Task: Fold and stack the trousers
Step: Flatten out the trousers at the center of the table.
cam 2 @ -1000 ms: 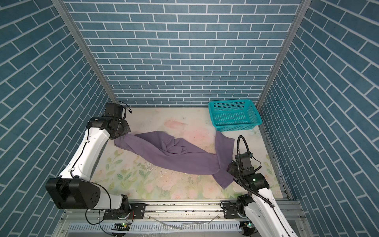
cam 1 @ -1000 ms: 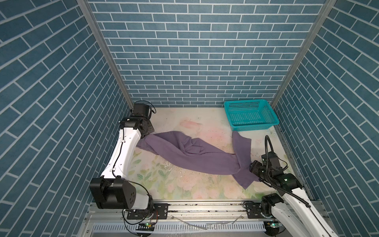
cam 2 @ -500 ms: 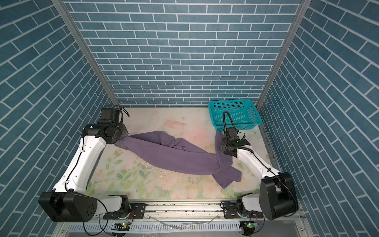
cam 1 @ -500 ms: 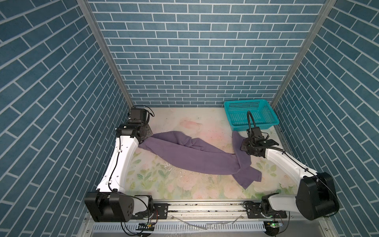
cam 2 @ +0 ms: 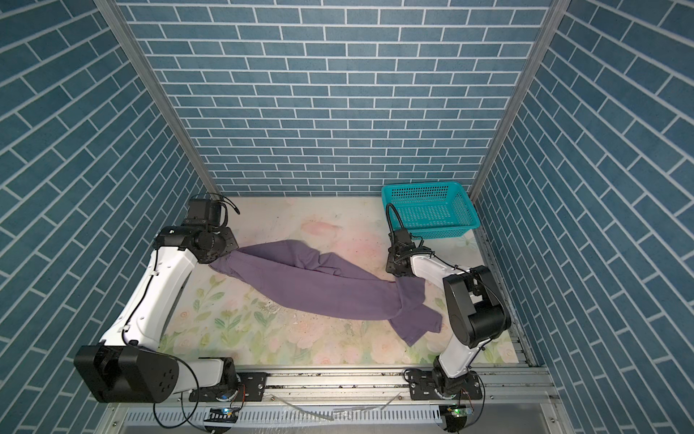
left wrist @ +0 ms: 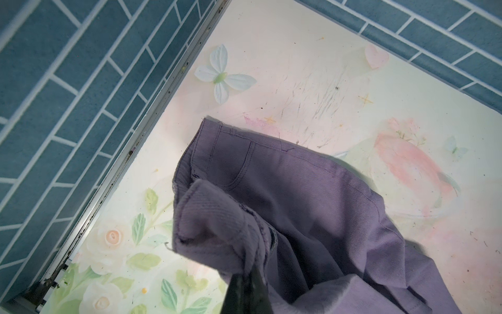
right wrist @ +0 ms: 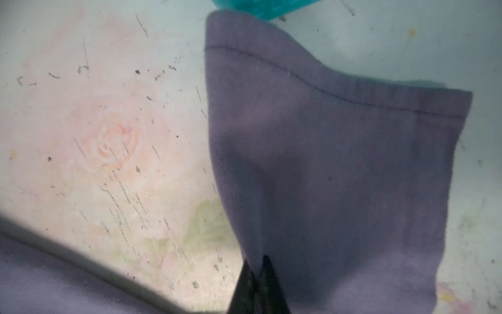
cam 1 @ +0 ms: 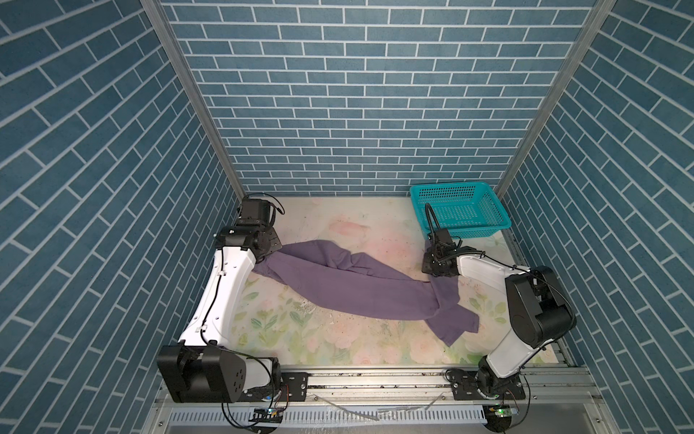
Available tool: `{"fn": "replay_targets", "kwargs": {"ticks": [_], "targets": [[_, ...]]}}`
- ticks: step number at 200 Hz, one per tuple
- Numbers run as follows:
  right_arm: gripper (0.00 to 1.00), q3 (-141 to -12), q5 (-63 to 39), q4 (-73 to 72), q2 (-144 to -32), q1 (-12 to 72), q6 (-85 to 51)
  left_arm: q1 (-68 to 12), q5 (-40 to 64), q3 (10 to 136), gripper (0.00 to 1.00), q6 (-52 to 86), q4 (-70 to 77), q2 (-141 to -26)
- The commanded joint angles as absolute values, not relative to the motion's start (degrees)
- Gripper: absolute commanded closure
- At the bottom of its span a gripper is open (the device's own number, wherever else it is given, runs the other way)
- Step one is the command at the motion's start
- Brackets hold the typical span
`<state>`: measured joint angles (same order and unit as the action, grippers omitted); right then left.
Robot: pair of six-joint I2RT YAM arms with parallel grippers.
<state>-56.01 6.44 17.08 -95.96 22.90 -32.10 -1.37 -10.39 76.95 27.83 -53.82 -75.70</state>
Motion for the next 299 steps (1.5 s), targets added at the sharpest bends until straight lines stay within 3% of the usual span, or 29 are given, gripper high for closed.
{"fn": "replay_targets", "kwargs": {"ticks": [1,38,71,79,94,100,113,129,141,169,189,197,218,238,268,299], "targets": [[1.00,-56.6,9.3,17.6,-89.4,23.0,-32.5,-1.0,-10.7,76.7,1.00,27.8,-53.3,-75.1],[1.00,-46.8,21.3,24.4,-67.9,22.2,-35.4,-1.0,-11.1,75.1,1.00,29.1,-53.3,-72.6],[1.00,-32.6,30.6,37.0,-48.2,19.9,-50.9,-0.7,-11.1,70.6,1.00,30.3,-52.2,-68.6],[0.88,-29.3,31.7,40.9,-43.7,19.2,-54.9,-0.5,-11.0,70.0,1.00,30.2,-52.1,-67.9],[0.53,-25.0,31.1,47.5,-35.9,17.0,-59.7,-0.2,-10.6,69.5,1.00,29.7,-52.5,-67.5],[0.44,-24.3,30.6,49.9,-33.3,16.3,-60.9,-0.1,-10.5,69.5,1.00,29.6,-52.8,-67.5],[0.35,-24.4,30.5,54.6,-29.1,15.3,-62.4,0.0,-10.1,69.6,1.00,29.4,-53.1,-67.3],[0.33,-27.0,31.1,57.4,-26.8,14.9,-61.3,0.0,-9.6,69.6,1.00,29.3,-53.1,-66.8],[0.38,-29.9,30.4,56.3,-27.4,14.8,-57.6,0.0,-9.4,69.6,1.00,29.1,-53.2,-66.5],[0.67,-37.9,24.7,51.5,-36.8,14.9,-47.8,0.1,-9.4,69.1,1.00,28.8,-53.7,-65.8],[0.71,-42.9,18.0,49.8,-49.0,14.9,-43.4,0.1,-9.3,67.9,1.00,28.9,-53.5,-65.1],[0.67,-44.4,16.0,49.2,-53.5,14.9,-42.6,0.1,-9.3,67.6,1.00,28.8,-53.5,-64.9],[0.42,-47.0,13.9,48.3,-63.3,14.7,-41.4,0.1,-9.2,67.1,1.00,28.7,-53.6,-64.8],[0.27,-48.6,12.3,46.8,-70.5,13.4,-39.8,0.2,-9.1,66.9,1.00,28.7,-53.6,-65.0],[0.21,-49.6,7.3,42.6,-77.6,8.6,-37.4,0.2,-9.3,67.3,1.00,28.5,-53.9,-65.6],[0.21,-51.4,3.7,38.7,-82.7,3.6,-34.9,0.2,-10.0,67.6,1.00,28.5,-54.1,-66.1]]}}
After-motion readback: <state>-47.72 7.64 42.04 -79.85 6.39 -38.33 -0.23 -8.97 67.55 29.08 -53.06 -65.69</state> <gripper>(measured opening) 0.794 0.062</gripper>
